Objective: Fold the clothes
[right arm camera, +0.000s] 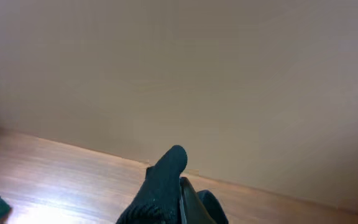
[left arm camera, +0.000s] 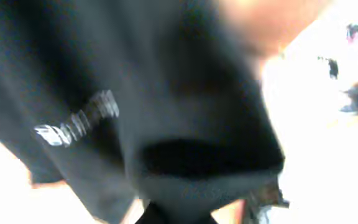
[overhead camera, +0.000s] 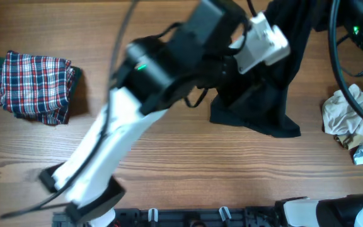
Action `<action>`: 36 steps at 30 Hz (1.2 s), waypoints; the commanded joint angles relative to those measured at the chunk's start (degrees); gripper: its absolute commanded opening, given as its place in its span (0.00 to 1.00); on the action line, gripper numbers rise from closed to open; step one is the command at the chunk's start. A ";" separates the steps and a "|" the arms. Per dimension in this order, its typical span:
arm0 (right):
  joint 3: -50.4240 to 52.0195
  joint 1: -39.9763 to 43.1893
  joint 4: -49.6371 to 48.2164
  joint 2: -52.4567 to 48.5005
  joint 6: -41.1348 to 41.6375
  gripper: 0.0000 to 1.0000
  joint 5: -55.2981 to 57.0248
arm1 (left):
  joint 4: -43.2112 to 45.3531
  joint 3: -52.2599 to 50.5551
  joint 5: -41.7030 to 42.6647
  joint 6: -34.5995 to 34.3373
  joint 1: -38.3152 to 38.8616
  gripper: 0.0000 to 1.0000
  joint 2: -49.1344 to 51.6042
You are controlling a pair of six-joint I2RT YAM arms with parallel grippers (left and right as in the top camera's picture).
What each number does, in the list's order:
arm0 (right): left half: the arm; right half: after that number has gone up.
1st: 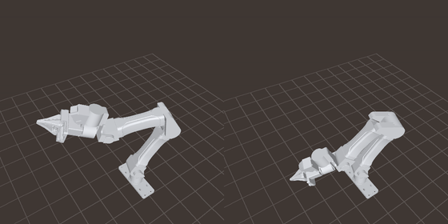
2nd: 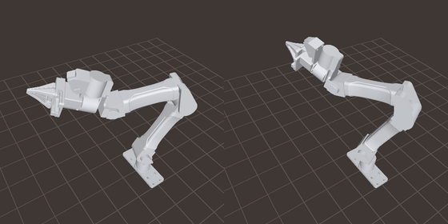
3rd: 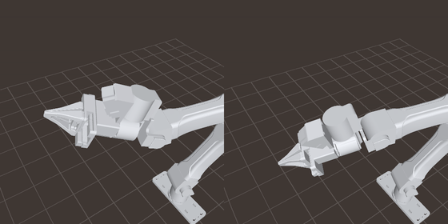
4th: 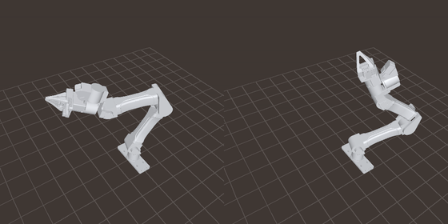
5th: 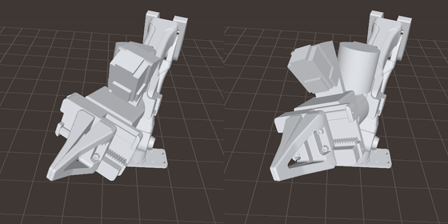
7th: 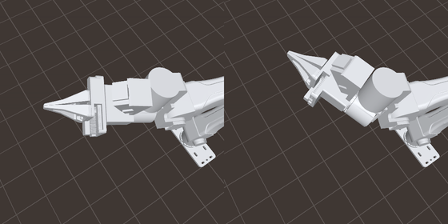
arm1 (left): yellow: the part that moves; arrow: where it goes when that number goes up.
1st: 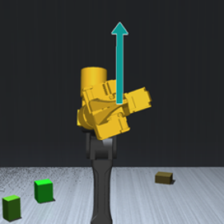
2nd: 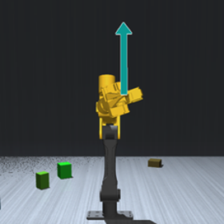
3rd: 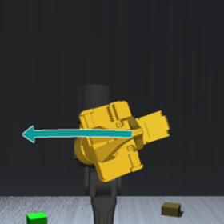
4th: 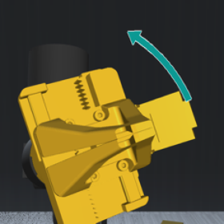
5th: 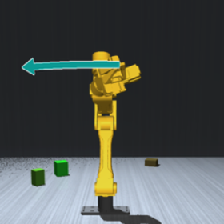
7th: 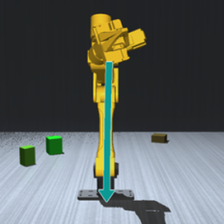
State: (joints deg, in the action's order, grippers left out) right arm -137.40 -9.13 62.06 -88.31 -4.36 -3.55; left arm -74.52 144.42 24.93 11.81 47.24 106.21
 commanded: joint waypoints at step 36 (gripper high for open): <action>-0.72 0.02 -4.39 4.92 -1.57 0.04 -9.03 | 0.35 0.55 -15.26 -1.51 -0.57 0.57 6.27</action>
State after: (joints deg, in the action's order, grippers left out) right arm -137.36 -9.13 58.63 -84.68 -5.69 -11.11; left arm -74.26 144.90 12.25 9.21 47.13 111.07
